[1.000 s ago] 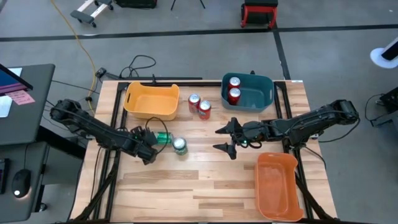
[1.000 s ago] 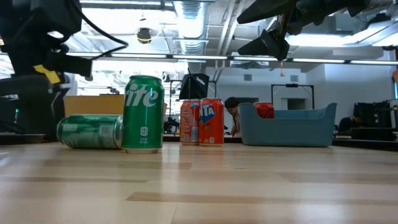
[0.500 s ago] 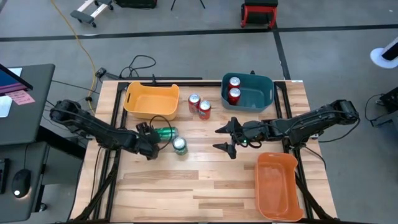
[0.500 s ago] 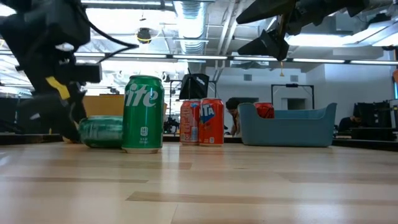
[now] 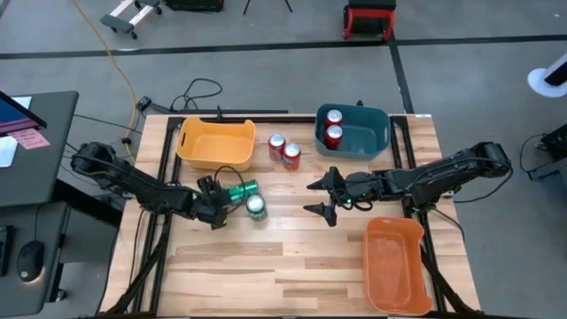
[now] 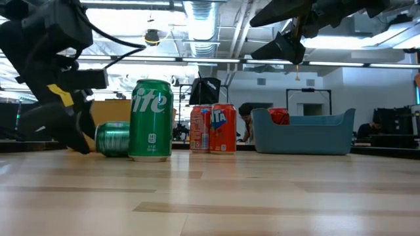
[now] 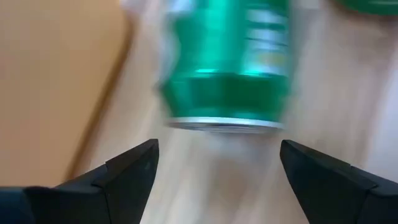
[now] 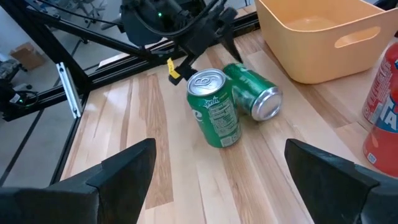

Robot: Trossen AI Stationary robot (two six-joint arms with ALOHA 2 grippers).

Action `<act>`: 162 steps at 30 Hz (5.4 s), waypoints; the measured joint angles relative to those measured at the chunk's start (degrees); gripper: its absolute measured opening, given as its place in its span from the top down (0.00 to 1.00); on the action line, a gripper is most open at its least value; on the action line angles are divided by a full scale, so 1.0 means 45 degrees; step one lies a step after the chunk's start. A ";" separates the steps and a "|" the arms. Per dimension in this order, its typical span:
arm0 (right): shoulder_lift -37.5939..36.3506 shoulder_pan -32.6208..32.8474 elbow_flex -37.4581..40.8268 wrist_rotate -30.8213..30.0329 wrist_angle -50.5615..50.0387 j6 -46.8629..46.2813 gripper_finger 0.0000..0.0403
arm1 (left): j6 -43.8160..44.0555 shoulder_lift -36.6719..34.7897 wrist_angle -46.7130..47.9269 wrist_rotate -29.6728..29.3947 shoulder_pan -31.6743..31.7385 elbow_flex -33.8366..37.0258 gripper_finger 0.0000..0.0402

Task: Sort soda cans
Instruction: Put the left green soda can into the yellow bin

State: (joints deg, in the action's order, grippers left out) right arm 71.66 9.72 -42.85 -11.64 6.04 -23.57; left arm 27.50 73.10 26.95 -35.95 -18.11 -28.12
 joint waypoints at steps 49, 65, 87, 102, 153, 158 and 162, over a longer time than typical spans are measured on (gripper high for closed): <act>0.0000 0.0000 0.0000 0.0000 0.0000 -0.0131 0.07 | 0.1857 0.0024 -0.4789 0.1585 0.1242 -0.0024 0.03; 0.0000 -0.0024 0.0000 0.0000 0.0087 -0.0131 0.07 | 0.0270 0.0024 -0.7426 0.1337 0.1771 0.1686 0.08; 0.0000 -0.0024 0.0000 0.0001 0.0053 -0.0325 0.07 | 0.0347 -0.0708 -0.1188 0.2253 0.2085 -0.0670 0.25; 0.0000 -0.0024 0.0000 0.0000 0.0136 -0.0325 0.07 | -0.2541 0.1076 1.0759 0.5585 0.1729 -0.8006 0.26; 0.0001 -0.0063 0.0000 -0.0053 -0.0156 -0.0291 0.07 | -0.1371 0.3147 1.2362 0.6515 0.1631 -1.0624 0.08; 0.0003 0.0054 0.0000 -0.0053 -0.0287 -0.0335 0.07 | 0.0149 0.1017 1.1238 0.5650 0.1275 -0.9621 0.08; 0.0005 0.0087 0.0000 -0.0053 -0.0267 -0.0335 0.07 | 0.1354 -0.0319 0.9895 0.5728 0.1205 -0.8184 0.08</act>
State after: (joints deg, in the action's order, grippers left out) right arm 71.68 10.11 -42.85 -11.88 4.84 -25.08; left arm 33.59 71.67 71.48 -10.17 -12.69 -64.95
